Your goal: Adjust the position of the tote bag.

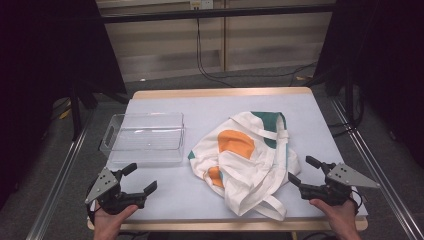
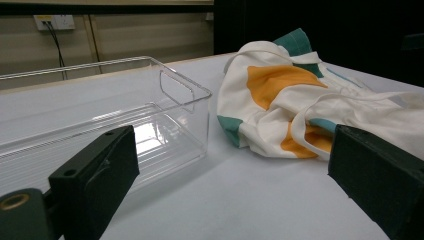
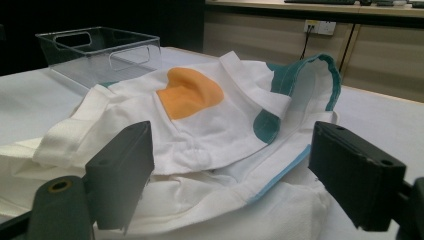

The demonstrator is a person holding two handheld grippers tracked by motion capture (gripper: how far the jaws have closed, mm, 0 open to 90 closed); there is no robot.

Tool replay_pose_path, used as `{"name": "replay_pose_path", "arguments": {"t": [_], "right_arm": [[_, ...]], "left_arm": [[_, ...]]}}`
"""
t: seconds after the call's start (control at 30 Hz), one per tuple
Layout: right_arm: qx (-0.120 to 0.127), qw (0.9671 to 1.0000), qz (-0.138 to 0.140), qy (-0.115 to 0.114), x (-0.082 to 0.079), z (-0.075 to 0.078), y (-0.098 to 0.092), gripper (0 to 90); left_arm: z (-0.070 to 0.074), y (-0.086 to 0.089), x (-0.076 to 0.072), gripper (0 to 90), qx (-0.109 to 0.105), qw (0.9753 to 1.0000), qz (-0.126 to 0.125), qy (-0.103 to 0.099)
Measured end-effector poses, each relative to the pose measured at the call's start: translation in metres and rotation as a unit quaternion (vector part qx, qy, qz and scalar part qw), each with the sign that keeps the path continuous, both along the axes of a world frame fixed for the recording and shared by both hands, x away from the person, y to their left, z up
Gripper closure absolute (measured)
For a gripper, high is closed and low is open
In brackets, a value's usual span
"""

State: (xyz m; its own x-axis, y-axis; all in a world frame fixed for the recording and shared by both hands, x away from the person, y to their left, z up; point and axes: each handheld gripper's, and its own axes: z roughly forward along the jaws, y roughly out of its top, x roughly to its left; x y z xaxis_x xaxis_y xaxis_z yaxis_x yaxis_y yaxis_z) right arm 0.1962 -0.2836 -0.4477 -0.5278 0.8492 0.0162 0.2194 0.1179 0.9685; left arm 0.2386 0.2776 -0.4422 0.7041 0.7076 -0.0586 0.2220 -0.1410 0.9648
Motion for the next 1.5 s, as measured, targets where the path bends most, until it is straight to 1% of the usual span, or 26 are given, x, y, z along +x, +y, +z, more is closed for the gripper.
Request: {"name": "replay_pose_path", "arguments": {"t": [0.1, 0.13, 0.2, 0.23, 0.3, 0.37, 0.43, 0.47, 0.6, 0.67, 0.77, 0.8, 0.9, 0.97, 1.03, 1.1, 1.2, 1.27, 1.3, 1.37, 1.4, 1.43, 1.47, 1.5], "right_arm": [[-0.002, 1.0000, 0.000, 0.005, 0.001, -0.001, 0.000, 22.1], [0.000, 1.0000, 0.002, 0.007, 0.001, -0.001, 0.000, 23.6], [0.002, 0.9999, 0.008, 0.010, 0.002, -0.001, 0.000, 25.1], [0.002, 0.9999, 0.008, 0.012, 0.002, -0.001, 0.000, 26.1], [0.001, 0.9998, 0.009, 0.016, 0.002, -0.002, 0.000, 27.0], [0.004, 0.9997, 0.013, 0.022, 0.002, -0.002, 0.000, 28.5], [0.002, 0.9995, 0.017, 0.025, 0.003, -0.002, -0.001, 29.3], [0.003, 0.9994, 0.020, 0.027, 0.004, -0.002, -0.001, 30.3], [0.003, 0.9992, 0.023, 0.033, 0.005, -0.003, -0.002, 30.3], [0.007, 0.9989, 0.025, 0.038, 0.006, -0.004, -0.002, 30.4], [0.007, 0.9986, 0.028, 0.044, 0.007, -0.004, -0.002, 31.5], [0.007, 0.9985, 0.032, 0.044, 0.008, -0.004, -0.002, 31.7], [0.008, 0.9982, 0.037, 0.046, 0.009, -0.003, -0.002, 33.1], [0.008, 0.9979, 0.040, 0.050, 0.009, -0.003, -0.002, 34.8], [0.010, 0.9975, 0.044, 0.054, 0.010, -0.003, -0.001, 36.2], [0.011, 0.9973, 0.046, 0.056, 0.011, -0.002, -0.001, 36.9], [0.016, 0.9965, 0.052, 0.064, 0.011, -0.001, 0.001, 38.8], [0.014, 0.9957, 0.060, 0.069, 0.011, -0.001, 0.002, 40.3], [0.010, 0.9957, 0.063, 0.068, 0.012, -0.001, 0.002, 40.5], [0.007, 0.9954, 0.064, 0.071, 0.013, 0.000, 0.003, 40.9], [0.009, 0.9952, 0.066, 0.071, 0.013, 0.000, 0.004, 41.6], [0.007, 0.9950, 0.068, 0.072, 0.013, 0.000, 0.004, 42.4], [0.007, 0.9949, 0.069, 0.074, 0.013, 0.000, 0.005, 42.7], [0.008, 0.9948, 0.069, 0.075, 0.013, 0.000, 0.005, 43.1]], "left_arm": [[0.000, -0.001, 0.000, 6.6, 0.002, 1.0000, -0.002, 0.003], [0.000, -0.002, 0.000, 7.0, -0.001, 1.0000, -0.002, 0.003], [0.000, -0.001, 0.000, 7.5, 0.003, 1.0000, -0.002, 0.003], [0.000, -0.002, 0.001, 7.9, 0.004, 1.0000, -0.007, 0.004], [0.000, -0.003, 0.001, 8.2, 0.008, 0.9999, -0.004, 0.006], [-0.001, -0.004, 0.001, 8.9, 0.005, 0.9999, -0.009, 0.009], [-0.001, -0.005, 0.001, 9.4, 0.001, 0.9999, -0.006, 0.010], [0.000, -0.005, 0.001, 9.8, 0.007, 0.9999, -0.007, 0.008], [0.000, -0.005, 0.002, 10.0, 0.009, 0.9999, -0.005, 0.009], [-0.001, -0.004, 0.003, 10.0, 0.009, 0.9999, -0.005, 0.008], [-0.001, -0.005, 0.004, 10.4, 0.010, 0.9999, -0.004, 0.011], [-0.002, -0.005, 0.004, 10.5, 0.013, 0.9998, -0.008, 0.012], [-0.002, -0.007, 0.004, 11.2, 0.012, 0.9997, -0.011, 0.016], [-0.002, -0.007, 0.005, 11.8, 0.019, 0.9995, -0.020, 0.018], [-0.002, -0.008, 0.004, 12.5, 0.018, 0.9995, -0.018, 0.019], [-0.002, -0.009, 0.002, 13.1, 0.020, 0.9994, -0.021, 0.020], [-0.002, -0.009, 0.000, 14.7, 0.023, 0.9991, -0.026, 0.023], [-0.002, -0.009, 0.000, 15.5, 0.026, 0.9990, -0.028, 0.024], [-0.002, -0.010, -0.001, 15.9, 0.024, 0.9989, -0.032, 0.026], [-0.001, -0.012, -0.002, 18.4, 0.026, 0.9988, -0.035, 0.025], [0.000, -0.013, -0.003, 19.4, 0.026, 0.9985, -0.041, 0.026], [-0.001, -0.014, -0.004, 20.1, 0.025, 0.9980, -0.052, 0.025], [0.000, -0.016, -0.005, 20.9, 0.030, 0.9977, -0.054, 0.027], [0.000, -0.018, -0.005, 22.2, 0.031, 0.9972, -0.061, 0.029]]}}
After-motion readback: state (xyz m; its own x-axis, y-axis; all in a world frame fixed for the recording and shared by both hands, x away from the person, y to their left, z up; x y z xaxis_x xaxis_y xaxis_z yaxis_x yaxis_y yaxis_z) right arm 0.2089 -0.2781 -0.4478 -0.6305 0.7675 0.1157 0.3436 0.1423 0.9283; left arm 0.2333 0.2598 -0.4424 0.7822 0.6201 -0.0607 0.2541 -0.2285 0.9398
